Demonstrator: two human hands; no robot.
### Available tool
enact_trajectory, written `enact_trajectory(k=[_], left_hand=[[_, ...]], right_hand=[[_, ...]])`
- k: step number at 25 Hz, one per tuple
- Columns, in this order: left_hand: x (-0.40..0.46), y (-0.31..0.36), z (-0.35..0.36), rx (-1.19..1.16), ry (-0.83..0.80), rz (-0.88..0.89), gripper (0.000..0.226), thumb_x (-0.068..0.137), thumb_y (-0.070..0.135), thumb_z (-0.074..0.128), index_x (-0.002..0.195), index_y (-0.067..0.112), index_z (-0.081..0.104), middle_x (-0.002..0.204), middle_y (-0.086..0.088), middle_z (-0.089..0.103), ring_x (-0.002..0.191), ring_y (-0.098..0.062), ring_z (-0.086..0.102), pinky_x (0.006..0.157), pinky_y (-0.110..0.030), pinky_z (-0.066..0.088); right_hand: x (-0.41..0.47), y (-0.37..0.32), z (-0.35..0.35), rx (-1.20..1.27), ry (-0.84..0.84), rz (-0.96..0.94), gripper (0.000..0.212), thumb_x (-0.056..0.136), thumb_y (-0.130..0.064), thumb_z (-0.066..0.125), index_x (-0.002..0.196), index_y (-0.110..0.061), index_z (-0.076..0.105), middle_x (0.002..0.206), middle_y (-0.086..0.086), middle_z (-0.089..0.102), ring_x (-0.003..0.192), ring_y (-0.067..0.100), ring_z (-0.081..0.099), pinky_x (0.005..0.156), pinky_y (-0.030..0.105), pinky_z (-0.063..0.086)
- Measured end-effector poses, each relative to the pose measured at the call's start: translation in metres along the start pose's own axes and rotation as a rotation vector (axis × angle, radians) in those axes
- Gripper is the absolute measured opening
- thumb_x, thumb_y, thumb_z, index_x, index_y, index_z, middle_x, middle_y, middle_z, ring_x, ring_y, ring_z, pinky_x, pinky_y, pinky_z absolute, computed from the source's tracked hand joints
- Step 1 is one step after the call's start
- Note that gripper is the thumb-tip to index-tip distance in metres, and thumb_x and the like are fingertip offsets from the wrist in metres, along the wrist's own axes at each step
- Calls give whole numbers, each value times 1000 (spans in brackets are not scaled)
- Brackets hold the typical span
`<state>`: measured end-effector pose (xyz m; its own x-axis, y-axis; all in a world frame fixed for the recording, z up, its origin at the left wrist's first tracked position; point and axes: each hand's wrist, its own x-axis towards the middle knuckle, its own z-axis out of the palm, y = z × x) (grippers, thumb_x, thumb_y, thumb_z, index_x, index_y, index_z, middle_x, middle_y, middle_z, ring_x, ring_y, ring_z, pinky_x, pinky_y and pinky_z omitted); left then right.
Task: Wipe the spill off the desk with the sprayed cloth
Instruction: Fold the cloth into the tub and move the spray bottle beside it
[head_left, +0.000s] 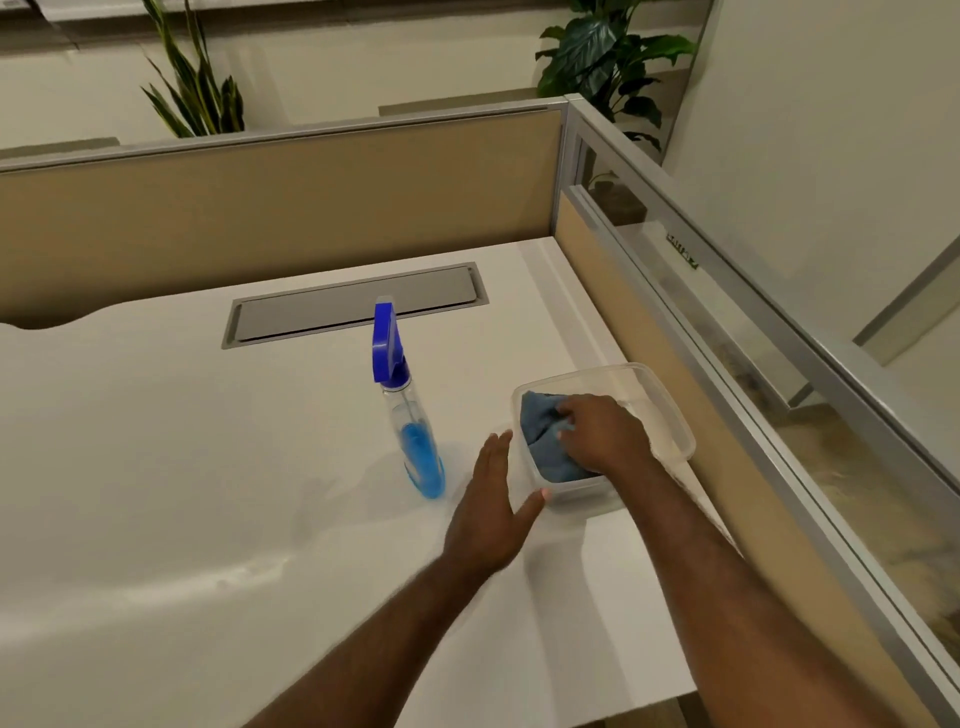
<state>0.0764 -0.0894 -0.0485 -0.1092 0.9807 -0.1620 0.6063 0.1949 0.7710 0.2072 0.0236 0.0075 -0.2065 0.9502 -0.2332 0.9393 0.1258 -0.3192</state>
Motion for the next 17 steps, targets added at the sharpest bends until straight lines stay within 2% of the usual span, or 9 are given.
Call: enact_trajectory(k=[3, 5, 6, 8, 10, 11, 13, 15, 17], left_hand=[[-42, -31, 6, 167, -9, -54, 54, 86, 54, 58, 134, 36, 40, 142, 14, 47, 125, -7, 48, 102, -26, 41], [-56, -48, -4, 251, 79, -77, 28, 83, 50, 61, 108, 40, 52, 112, 17, 60, 102, -5, 56, 85, -18, 43], [-58, -57, -13, 281, 142, -107, 20, 81, 48, 62, 94, 40, 51, 98, 18, 59, 92, -5, 56, 77, -17, 41], [-58, -77, -32, 338, 256, -200, 27, 75, 49, 66, 82, 38, 43, 88, 15, 56, 81, -8, 52, 68, -19, 38], [-53, -97, -50, 396, 302, -280, 45, 67, 57, 69, 96, 34, 43, 106, 8, 56, 93, -11, 50, 76, -24, 40], [-49, -105, -57, 436, 274, -317, 64, 64, 63, 69, 112, 31, 42, 124, 5, 51, 109, -16, 48, 87, -30, 41], [-39, -113, -67, 499, 132, -351, 105, 62, 75, 65, 144, 26, 21, 157, -2, 23, 143, -26, 23, 112, -46, 27], [-30, -113, -69, 522, 18, -326, 123, 60, 84, 58, 151, 27, -2, 164, 0, -6, 150, -28, -3, 118, -54, 8], [-26, -116, -67, 490, -55, -306, 128, 57, 88, 53, 151, 29, -10, 162, 1, -15, 149, -28, -11, 117, -57, 3]], right_hand=[[-16, -30, 4, 234, 312, -78, 26, 92, -33, 59, 114, -20, 64, 108, 5, 73, 92, 22, 68, 80, 29, 50], [-26, -65, 14, 406, 326, -190, 41, 85, -53, 60, 116, -25, 60, 104, -3, 72, 84, 11, 65, 69, 19, 48], [-32, -82, 21, 441, 294, -224, 55, 80, -66, 56, 120, -28, 56, 106, -7, 70, 84, 8, 62, 66, 18, 48], [-42, -111, 40, 439, 220, -243, 86, 67, -86, 44, 133, -31, 43, 121, -8, 63, 100, 9, 62, 75, 26, 53], [-44, -129, 59, 396, 163, -206, 104, 61, -90, 37, 144, -29, 28, 140, -3, 53, 120, 17, 57, 91, 35, 51], [-42, -136, 66, 374, 157, -190, 105, 63, -88, 40, 146, -27, 22, 144, -1, 49, 124, 20, 55, 93, 35, 49], [-38, -147, 79, 338, 187, -181, 96, 72, -78, 51, 146, -22, 23, 141, 1, 51, 120, 21, 57, 90, 32, 49], [-34, -151, 85, 330, 236, -170, 78, 80, -66, 57, 138, -20, 34, 129, 2, 60, 109, 18, 63, 83, 25, 49], [-32, -151, 85, 367, 265, -144, 62, 83, -59, 61, 128, -20, 42, 118, 1, 66, 99, 17, 66, 78, 22, 48]])
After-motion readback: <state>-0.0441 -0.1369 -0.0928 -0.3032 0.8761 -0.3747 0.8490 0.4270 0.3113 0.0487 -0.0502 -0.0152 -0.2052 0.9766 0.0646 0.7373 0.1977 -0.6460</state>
